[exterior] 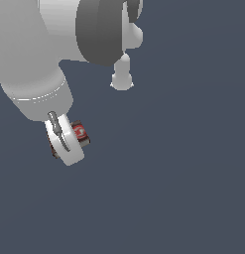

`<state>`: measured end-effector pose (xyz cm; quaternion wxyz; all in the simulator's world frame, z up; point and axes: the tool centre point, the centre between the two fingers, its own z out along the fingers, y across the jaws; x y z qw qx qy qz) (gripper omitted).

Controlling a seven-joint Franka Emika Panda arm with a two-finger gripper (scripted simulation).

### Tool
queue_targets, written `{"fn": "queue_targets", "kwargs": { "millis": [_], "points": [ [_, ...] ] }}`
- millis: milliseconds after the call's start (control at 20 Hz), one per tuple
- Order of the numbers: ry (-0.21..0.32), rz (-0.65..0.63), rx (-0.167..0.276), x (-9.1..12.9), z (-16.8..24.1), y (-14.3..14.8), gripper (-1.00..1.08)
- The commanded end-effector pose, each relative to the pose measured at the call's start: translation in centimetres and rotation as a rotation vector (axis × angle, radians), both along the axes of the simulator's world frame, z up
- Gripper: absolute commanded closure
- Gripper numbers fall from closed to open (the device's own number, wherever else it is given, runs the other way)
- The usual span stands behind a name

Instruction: Pick up the object and move it to a goal position.

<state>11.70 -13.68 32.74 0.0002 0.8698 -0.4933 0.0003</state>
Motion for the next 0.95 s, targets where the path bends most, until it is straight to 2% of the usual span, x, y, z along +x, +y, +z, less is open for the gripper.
{"fn": "queue_targets", "kwargs": {
  "millis": [0,900],
  "points": [
    [0.000,0.000,0.000,0.4,0.5,-0.4,1.08],
    [0.000,-0.001,0.001,1.5,1.8,-1.3,1.08]
  ]
}}
